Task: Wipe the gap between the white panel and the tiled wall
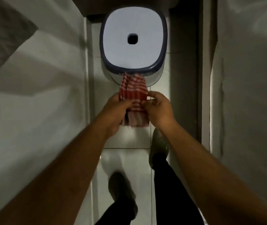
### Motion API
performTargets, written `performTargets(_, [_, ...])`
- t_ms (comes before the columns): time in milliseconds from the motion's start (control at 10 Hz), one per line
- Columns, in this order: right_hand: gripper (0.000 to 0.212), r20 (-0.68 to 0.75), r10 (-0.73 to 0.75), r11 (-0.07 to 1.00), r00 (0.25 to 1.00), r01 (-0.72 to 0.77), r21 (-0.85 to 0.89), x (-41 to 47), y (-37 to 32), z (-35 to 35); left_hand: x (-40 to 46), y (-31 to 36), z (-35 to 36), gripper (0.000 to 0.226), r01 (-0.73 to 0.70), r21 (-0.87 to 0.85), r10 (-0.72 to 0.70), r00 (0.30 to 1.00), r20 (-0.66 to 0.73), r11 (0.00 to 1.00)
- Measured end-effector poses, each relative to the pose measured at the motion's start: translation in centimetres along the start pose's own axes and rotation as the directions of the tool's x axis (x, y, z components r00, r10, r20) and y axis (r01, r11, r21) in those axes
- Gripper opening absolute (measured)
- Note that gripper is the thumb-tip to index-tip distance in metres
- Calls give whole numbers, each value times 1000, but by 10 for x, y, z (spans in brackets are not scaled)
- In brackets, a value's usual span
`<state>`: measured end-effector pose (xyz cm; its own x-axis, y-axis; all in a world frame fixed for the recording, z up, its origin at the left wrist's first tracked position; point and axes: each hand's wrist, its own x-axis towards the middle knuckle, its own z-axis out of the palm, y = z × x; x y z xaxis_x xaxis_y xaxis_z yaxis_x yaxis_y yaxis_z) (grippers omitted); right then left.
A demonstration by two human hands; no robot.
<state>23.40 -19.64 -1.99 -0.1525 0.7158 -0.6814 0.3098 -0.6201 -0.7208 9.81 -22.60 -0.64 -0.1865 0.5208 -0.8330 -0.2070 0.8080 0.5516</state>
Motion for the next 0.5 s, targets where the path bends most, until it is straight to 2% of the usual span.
performTargets(100, [31,7,-13,998,1000,12,59,48,-15,8,45,29,1,27,-68,23,68,998,-17,997])
performTargets(200, [29,-62,-133,988,989,137,66,105,-29,18,98,51,-2,28,-119,-36,117,992,-57,992])
performTargets(300, [26,-112,-205,978,972,201,-51,169,-32,31,160,66,-8,31,-171,34,173,980,-94,985])
performTargets(400, [23,-82,-197,962,977,177,-208,210,-26,42,203,73,-15,30,-184,239,213,972,-101,953])
performTargets(500, [22,-86,-188,935,978,151,-321,220,-23,45,213,66,-23,33,-143,525,267,949,-168,839])
